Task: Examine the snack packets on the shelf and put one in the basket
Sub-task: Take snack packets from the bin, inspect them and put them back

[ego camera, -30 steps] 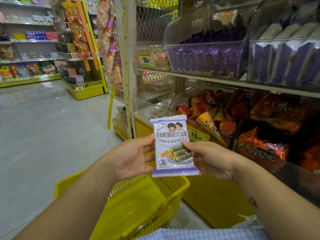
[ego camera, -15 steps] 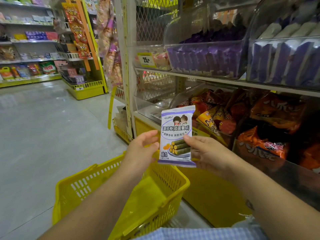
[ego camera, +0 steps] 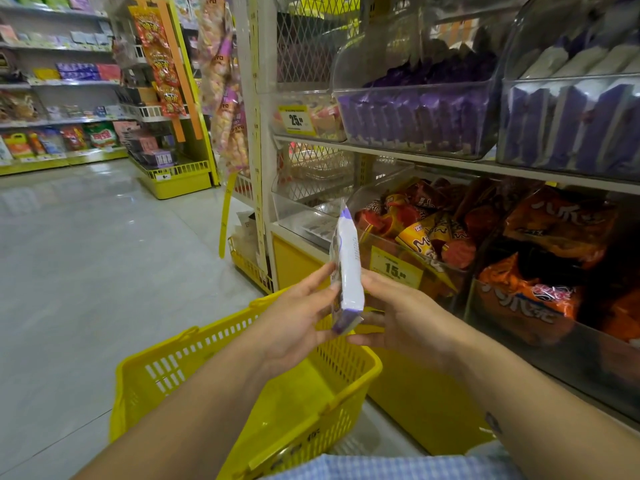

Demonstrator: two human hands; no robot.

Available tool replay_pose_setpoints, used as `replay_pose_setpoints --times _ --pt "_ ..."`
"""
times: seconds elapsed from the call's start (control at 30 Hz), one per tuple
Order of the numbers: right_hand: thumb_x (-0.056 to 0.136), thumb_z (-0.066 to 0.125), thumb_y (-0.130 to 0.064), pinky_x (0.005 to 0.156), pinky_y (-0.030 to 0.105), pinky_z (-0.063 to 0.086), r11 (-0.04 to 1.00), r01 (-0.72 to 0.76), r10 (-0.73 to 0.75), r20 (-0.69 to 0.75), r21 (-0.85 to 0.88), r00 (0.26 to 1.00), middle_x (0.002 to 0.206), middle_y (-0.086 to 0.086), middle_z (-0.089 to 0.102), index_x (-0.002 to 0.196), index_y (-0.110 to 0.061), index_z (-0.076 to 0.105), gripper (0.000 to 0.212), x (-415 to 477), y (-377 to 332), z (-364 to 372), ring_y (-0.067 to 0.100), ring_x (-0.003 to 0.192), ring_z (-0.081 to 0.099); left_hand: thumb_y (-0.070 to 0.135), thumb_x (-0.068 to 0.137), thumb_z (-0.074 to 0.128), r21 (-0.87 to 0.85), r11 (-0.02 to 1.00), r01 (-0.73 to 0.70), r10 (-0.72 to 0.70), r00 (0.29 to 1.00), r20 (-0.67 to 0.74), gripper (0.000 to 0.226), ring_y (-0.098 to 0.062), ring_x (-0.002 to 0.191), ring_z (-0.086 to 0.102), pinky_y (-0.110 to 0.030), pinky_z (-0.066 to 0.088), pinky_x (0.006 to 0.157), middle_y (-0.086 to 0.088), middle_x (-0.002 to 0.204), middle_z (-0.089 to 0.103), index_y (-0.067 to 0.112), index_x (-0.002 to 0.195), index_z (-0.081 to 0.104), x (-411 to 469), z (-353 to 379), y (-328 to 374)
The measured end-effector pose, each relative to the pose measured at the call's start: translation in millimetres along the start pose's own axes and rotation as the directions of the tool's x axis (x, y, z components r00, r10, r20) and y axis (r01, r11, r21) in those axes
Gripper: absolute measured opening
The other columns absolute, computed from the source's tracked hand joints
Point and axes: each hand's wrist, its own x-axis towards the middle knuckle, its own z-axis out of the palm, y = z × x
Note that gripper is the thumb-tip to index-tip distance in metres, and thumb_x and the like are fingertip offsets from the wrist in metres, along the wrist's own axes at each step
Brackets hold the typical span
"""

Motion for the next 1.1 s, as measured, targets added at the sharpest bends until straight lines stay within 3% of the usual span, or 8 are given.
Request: replay_pose_setpoints --times 0.1,0.2,0.33,0.43,0.53,0.73,0.87,1.1 --pt "0.093 0.054 -0.023 0.088 0.041 0.054 0.997 0.070 -0.070 0.011 -0.018 0.998 0.119 0.003 0.068 0.137 -0.034 0.044 0.047 0 -1 -3 0.024 0.103 0.067 0.012 0.097 0.046 0.053 0.998 -0.017 0.013 0.996 0.084 0.046 -0.026 0.127 0.054 -0.046 0.042 0.100 -0.002 0.131 0.063 0.029 0.140 0.046 -1 -6 6" --pt "0.088 0.060 -0.012 0.092 0.044 0.054 0.991 0.132 -0.131 0.023 -0.028 0.991 0.126 0.008 0.064 0.143 -0.031 0.036 0.062 -1 -1 -3 0.029 0.115 0.061 -0.004 0.095 0.042 0.034 0.999 -0.034 0.027 0.985 0.171 0.051 -0.024 0.122 0.057 -0.039 0.051 0.093 -0.004 0.133 0.061 0.027 0.134 0.052 -2 -11 11" --pt "0.080 0.068 -0.005 0.088 0.036 0.056 0.975 0.184 -0.187 -0.011 -0.124 0.982 0.120 0.001 0.065 0.138 -0.032 0.039 0.070 0 0 -5 0.017 0.104 0.067 -0.015 0.087 0.036 0.026 0.999 -0.030 0.024 0.975 0.222 0.062 -0.027 0.123 0.056 -0.042 0.047 0.098 -0.009 0.135 0.059 0.017 0.139 0.048 -3 -17 15" --pt "0.079 0.073 0.000 0.078 0.024 0.055 0.889 0.258 -0.302 -0.060 -0.378 0.951 0.117 -0.001 0.065 0.125 -0.029 0.049 0.059 0 2 -2 0.009 0.096 0.068 -0.007 0.075 0.048 0.079 0.996 -0.041 0.019 0.965 0.260 0.062 -0.029 0.122 0.054 -0.040 0.040 0.101 -0.014 0.135 0.058 0.013 0.133 0.053 -4 -14 14" --pt "0.077 0.077 -0.005 0.084 0.025 0.054 0.834 0.288 -0.372 -0.094 -0.470 0.923 0.116 -0.005 0.064 0.119 -0.030 0.051 0.056 0 5 1 0.008 0.099 0.065 0.008 0.079 0.064 0.161 0.983 -0.093 0.057 0.975 0.215 0.047 -0.016 0.117 0.061 -0.028 0.050 0.096 -0.001 0.125 0.067 0.021 0.124 0.059 -3 -11 9" --pt "0.080 0.072 -0.003 0.087 0.027 0.050 0.731 0.357 -0.508 -0.116 -0.582 0.853 0.108 -0.012 0.066 0.111 -0.039 0.051 0.052 2 2 2 0.004 0.099 0.061 0.024 0.081 0.060 0.153 0.974 -0.169 0.171 0.985 0.003 0.037 -0.014 0.108 0.066 -0.038 0.053 0.090 0.007 0.115 0.071 0.027 0.118 0.060 2 -12 8" --pt "0.077 0.072 -0.002 0.077 0.005 0.040 0.581 0.366 -0.630 -0.117 -0.727 0.768 0.103 -0.006 0.059 0.106 -0.050 0.049 0.060 0 2 9 -0.006 0.094 0.052 0.020 0.093 0.056 0.107 0.982 -0.155 0.167 0.980 -0.113 0.035 -0.017 0.122 0.056 -0.056 0.043 0.097 0.011 0.122 0.067 0.033 0.125 0.056 9 -17 5" --pt "0.069 0.082 -0.010 0.077 0.010 0.047 0.598 0.454 -0.675 -0.111 -0.660 0.729 0.103 -0.022 0.067 0.117 -0.037 0.060 0.060 -9 0 18 -0.004 0.094 0.061 0.030 0.088 0.055 -0.121 0.983 -0.134 0.135 0.991 0.001 0.040 -0.027 0.113 0.063 -0.059 0.051 0.086 -0.004 0.124 0.066 0.032 0.128 0.058 11 -22 2"
